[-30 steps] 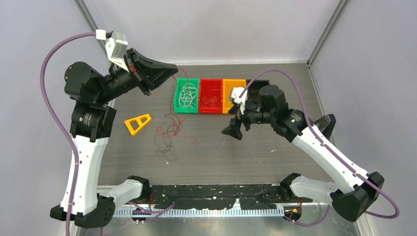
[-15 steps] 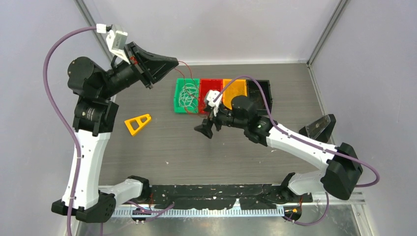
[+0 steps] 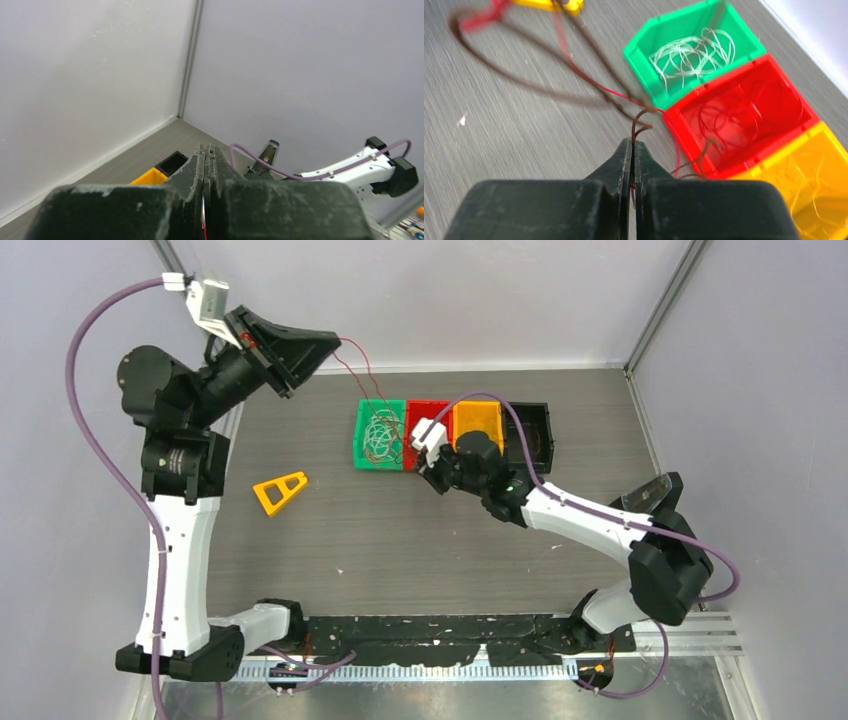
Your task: Untangle the cables
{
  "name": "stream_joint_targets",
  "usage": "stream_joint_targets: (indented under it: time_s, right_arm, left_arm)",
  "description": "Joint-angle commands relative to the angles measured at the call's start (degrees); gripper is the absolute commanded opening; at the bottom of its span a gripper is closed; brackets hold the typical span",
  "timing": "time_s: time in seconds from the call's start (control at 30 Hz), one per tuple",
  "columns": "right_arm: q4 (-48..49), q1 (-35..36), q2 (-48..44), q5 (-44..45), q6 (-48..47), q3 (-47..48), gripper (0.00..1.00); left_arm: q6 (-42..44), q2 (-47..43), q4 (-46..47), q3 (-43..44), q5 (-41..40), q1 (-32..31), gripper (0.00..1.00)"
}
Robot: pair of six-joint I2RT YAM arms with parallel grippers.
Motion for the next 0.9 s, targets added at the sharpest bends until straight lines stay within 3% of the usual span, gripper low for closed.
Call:
stream_joint_targets:
  time_s: [0.0,0.2,0.47,0.73,0.87]
  right_arm:
    - [-8.5,-4.3,-7.3,-5.2,-2.3,-3.2,0.06]
    - [-25.6,-12.0,-13.5,-7.9,-11.8,-6.7,0.06]
    - [-41.3,-15.9,-17.6,-5.7,-30.5,-10.4,0.06]
    - [-45.0,-19.3,-17.9,-2.1,-41.8,-17.2,0.06]
    - [-46.6,-20.6,-16.6,-3.8,-43.4,-16.6,0.06]
  left_arm:
    - [-2.9,-1.1,6.9,3.5,0.6,5.8,0.00]
    - [-9.5,1.8,13.8,8.1,2.3,15.4,0.00]
    - [-12.8,4.3,18.8,12.8,1.3,20.9,0.00]
    - [-14.7,6.8,19.8,18.2,-0.7,25.3,0.00]
    - [-15.3,6.1,19.7,16.0,0.7,25.2,0.00]
